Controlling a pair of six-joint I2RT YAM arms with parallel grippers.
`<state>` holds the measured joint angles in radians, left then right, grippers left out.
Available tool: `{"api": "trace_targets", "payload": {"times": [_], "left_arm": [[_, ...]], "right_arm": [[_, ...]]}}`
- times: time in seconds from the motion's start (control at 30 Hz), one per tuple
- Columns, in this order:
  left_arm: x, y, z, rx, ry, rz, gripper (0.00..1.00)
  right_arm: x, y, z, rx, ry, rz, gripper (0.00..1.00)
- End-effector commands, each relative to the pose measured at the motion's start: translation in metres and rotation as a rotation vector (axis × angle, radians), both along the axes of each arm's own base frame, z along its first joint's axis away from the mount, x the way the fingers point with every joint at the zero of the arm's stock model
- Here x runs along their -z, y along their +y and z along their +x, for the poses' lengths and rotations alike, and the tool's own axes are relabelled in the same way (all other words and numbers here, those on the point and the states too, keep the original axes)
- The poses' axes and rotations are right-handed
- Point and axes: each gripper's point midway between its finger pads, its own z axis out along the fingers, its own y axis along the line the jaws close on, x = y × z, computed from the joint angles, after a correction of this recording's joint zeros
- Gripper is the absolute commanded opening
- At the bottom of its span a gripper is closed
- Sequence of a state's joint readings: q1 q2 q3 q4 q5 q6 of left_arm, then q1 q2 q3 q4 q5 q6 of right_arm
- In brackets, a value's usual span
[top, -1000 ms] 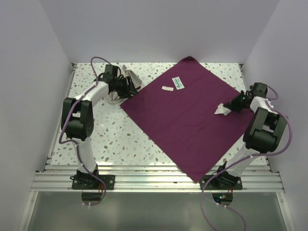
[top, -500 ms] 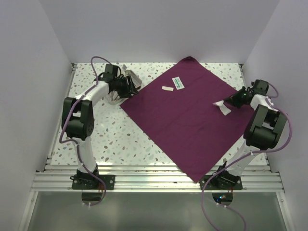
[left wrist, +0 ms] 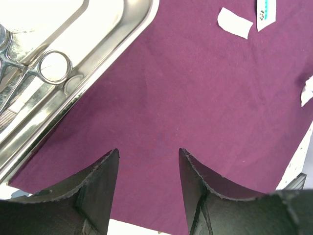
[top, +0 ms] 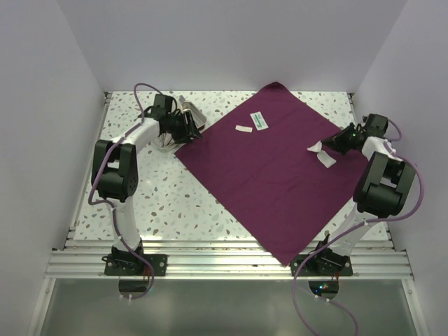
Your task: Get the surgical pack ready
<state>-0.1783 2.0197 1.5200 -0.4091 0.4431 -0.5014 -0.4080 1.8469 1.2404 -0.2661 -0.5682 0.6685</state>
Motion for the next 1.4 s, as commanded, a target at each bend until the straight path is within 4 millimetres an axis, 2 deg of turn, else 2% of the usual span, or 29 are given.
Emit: {"api": "trace_targets", "payload": {"times": [0.0,0.43,0.67,1.37], "left_arm": [[-0.017,-0.005,0.010,0.028,-0.057,-0.017,0.56],[-0.013,0.004,0.009,0.015,-0.045,-0.017,0.56],[-0.010,0.003,0.009,0.018,-0.039,-0.020,0.56],[-0.011,0.003,0.011,0.026,-0.043,-0.026,0.58]], "right_arm": [[-0.014,-0.005,0.007,-0.018,-0.025,-0.036,0.00],[0.005,-0.017,-0.006,-0.026,0.054,-0.090,0.00],[0.007,-0.026,-0.012,-0.003,0.056,-0.104,0.00],[0.034,-0.043,-0.035,0.026,0.141,-0.113,0.00]]}}
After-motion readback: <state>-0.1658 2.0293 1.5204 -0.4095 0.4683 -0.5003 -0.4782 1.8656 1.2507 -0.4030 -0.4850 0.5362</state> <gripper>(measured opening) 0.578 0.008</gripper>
